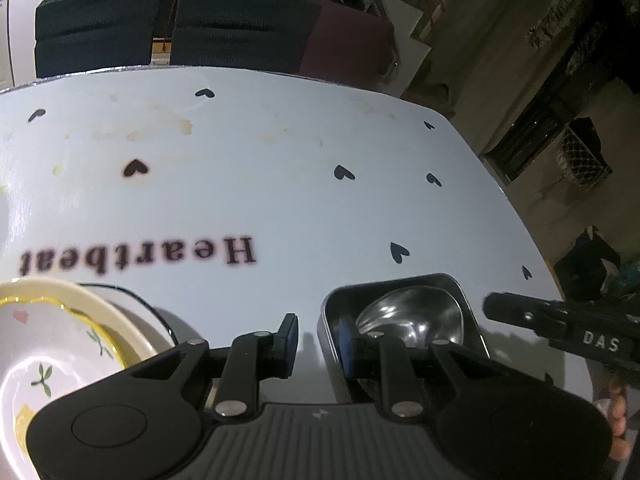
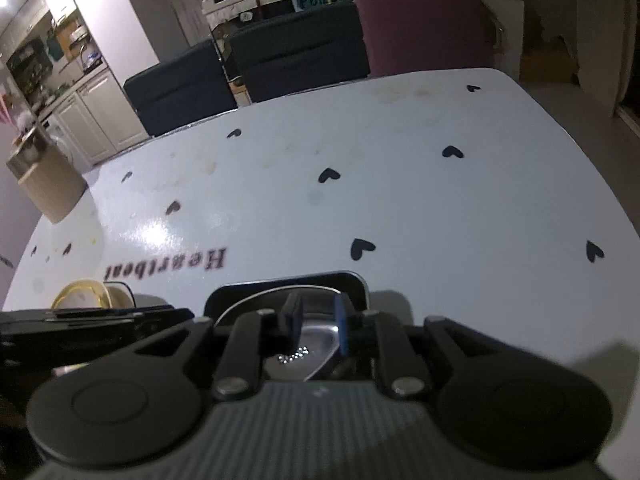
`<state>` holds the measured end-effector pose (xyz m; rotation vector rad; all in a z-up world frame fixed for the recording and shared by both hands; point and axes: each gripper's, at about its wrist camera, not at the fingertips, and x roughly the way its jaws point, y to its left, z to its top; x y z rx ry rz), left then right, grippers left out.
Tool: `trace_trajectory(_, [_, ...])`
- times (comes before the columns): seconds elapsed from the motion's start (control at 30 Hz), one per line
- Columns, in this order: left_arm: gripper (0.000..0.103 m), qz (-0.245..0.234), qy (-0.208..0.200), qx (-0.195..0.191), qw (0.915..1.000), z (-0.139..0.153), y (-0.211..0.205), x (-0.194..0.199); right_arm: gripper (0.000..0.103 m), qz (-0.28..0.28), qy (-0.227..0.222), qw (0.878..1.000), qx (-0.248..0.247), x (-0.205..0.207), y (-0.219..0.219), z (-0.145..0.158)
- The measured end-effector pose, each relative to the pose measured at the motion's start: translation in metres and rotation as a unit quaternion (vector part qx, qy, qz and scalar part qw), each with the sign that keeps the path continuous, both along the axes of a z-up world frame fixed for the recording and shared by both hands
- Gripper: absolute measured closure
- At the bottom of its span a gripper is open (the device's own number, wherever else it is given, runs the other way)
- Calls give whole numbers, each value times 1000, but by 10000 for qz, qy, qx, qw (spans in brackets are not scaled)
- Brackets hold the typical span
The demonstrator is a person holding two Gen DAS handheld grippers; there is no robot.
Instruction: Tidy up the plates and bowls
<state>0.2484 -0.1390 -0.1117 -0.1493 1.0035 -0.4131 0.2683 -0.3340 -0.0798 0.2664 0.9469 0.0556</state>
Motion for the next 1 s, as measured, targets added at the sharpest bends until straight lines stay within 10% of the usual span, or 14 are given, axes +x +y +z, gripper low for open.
trace_trajectory(0.13, [65,-45,-81,113,9999,-4,-6,5,70,-181,86,9998,-97,-2,-9,-4])
trace_trajectory(1.0, [63,-71,79,184,9998,-7,-3,5,66,-151,804,9960,-356,14,-15,-40])
